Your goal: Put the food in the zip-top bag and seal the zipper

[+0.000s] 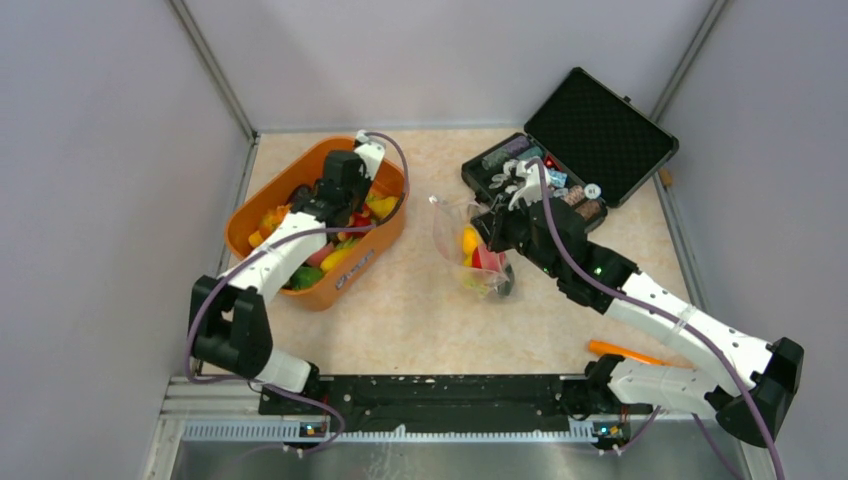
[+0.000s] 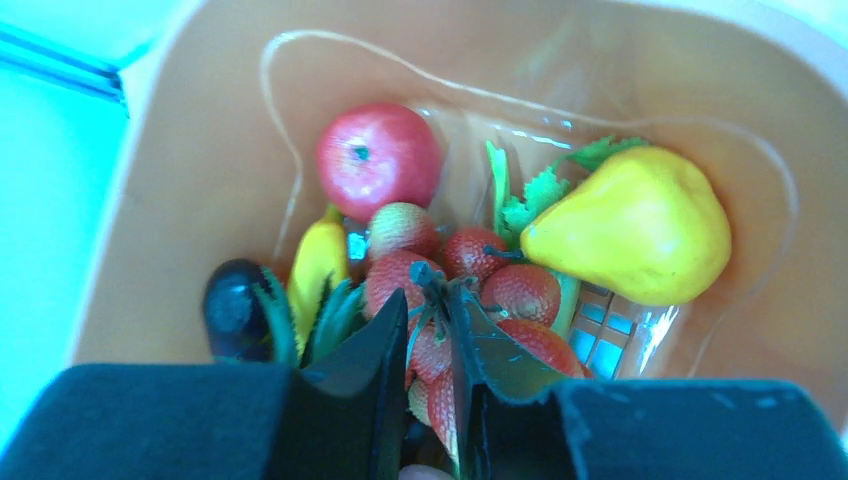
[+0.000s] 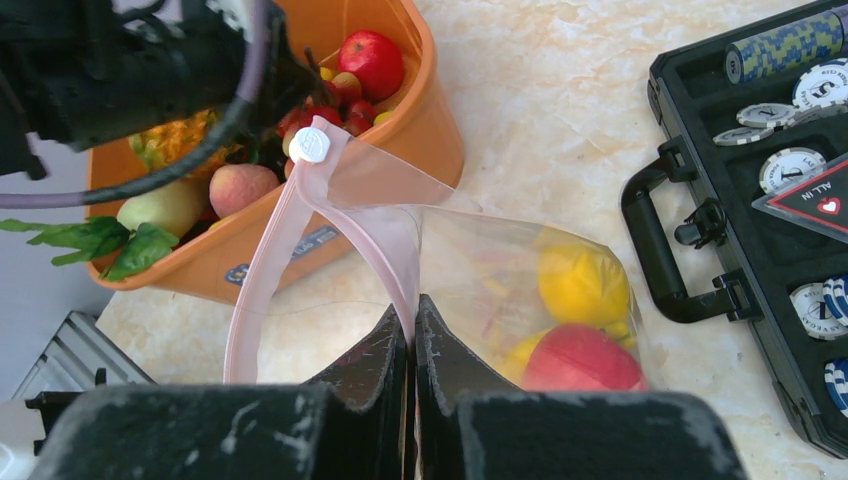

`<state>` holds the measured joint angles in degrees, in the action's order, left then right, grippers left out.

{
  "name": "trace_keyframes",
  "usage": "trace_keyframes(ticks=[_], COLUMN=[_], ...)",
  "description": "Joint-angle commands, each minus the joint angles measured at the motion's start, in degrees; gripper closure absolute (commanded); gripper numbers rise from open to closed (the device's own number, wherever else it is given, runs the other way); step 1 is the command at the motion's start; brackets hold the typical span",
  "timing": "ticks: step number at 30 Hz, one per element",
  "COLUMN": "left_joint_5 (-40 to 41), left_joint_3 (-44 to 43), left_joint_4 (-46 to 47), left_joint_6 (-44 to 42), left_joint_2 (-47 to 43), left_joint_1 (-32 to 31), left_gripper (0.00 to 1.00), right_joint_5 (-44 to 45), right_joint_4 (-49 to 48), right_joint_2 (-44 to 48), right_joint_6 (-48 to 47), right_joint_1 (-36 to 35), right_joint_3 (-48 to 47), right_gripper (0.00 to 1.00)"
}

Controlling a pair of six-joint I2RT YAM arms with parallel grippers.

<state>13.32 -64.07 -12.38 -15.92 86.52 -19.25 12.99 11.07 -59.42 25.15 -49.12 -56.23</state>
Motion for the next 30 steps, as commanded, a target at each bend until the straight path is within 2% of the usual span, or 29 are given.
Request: trace_keyframes(ticks=[1,4,6,7,8,9,14,16,21,23,26,30], left_joint_5=[2.6,2.4,1.6,1.7,1.8,1.4,-3.8,-7.2,-14.0,-17.6,-18.1,-15.6], left_joint_3=[-0.2,0.7,1.7,1.9,2.2,2.8,2.3,1.5,0.6,-0.1,-0.9,-0.7], left_joint_4=[1.1,2.1,2.9,2.9,2.9,3.3,2.1,1.8,4.2,4.3,5.3,7.4], left_joint_6=[3.2,4.2,4.2,4.7,5.1,5.3,8.4,8.8,8.3,5.4,2.8,1.8], left_joint_2=[-6.9,-9.5,-10.9,-11.3,-11.6,-11.9,-10.0,-8.2,-3.8,-1.7,0.8,1.9], left_joint_1=[0.4,0.4,0.4,0.5,0.5,0.6,1.3,1.5,1.6,1.6,1.8,1.8], left_gripper=[0.79,0.87,0.87,0.79,0.63,0.53,0.34,0.29,0.29,0.33,0.35,0.42], right_joint_5=[0.1,0.2,0.2,0.1,0.1,0.0,0.0,0.0,0.3,0.6,1.2,1.5], right_joint_4=[-2.1,-2.1,-2.2,-2.2,-2.2,-2.3,-2.4,-2.5,-2.0,-2.0,-1.8,-1.5], right_joint_2=[-0.1,-0.1,-0.1,0.0,-0.1,-0.1,0.1,0.2,0.6,1.1,1.4,1.5], right_joint_6=[-0.1,0.0,0.0,-0.1,-0.1,0.0,0.1,0.2,0.2,0.2,0.2,-0.1], right_joint_1=[-0.4,-0.5,-0.4,-0.4,-0.4,-0.5,-0.4,-0.5,-0.4,-0.4,-0.4,-0.5], right_joint_3=[-1.4,-1.4,-1.3,-1.3,-1.3,-1.3,-0.9,-0.8,-0.6,-0.4,-0.3,-0.5], right_gripper=[0.97,0.97,0.97,0.97,0.97,0.97,0.97,0.97,0.97,0.97,0.97,0.97])
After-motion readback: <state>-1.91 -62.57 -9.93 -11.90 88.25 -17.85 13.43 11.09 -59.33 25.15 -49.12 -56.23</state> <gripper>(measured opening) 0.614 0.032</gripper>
